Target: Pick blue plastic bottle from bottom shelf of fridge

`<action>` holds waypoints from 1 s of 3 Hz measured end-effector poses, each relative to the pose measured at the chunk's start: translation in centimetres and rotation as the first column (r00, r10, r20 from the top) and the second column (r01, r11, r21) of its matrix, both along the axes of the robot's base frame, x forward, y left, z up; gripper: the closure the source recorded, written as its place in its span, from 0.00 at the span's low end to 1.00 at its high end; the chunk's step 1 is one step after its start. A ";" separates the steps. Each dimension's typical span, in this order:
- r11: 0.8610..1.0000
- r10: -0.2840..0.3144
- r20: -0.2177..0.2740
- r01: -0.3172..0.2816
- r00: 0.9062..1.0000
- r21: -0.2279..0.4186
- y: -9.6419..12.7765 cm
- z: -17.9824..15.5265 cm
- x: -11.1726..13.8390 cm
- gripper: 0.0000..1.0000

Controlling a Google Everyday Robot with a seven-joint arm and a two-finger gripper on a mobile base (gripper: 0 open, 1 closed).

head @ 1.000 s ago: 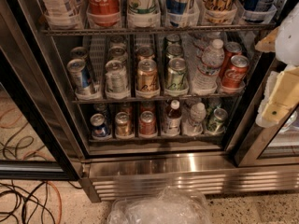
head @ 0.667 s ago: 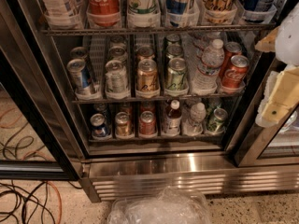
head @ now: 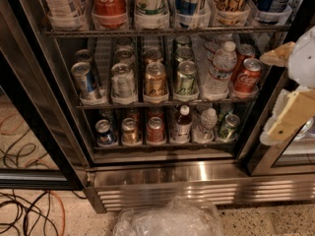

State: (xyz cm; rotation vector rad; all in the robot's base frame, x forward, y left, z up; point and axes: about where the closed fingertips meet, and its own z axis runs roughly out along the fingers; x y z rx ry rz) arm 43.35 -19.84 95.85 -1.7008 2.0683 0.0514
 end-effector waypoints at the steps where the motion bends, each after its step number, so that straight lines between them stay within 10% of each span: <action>1: 0.994 -0.003 0.040 -0.002 0.999 0.111 1.6 -2.1 -0.1 0.00; 3: 0.942 -0.156 0.065 0.129 0.986 0.308 4.7 -7.1 -0.5 0.00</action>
Offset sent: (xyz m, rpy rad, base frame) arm 0.0018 0.0442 -0.0837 0.3393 -0.0886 -0.1386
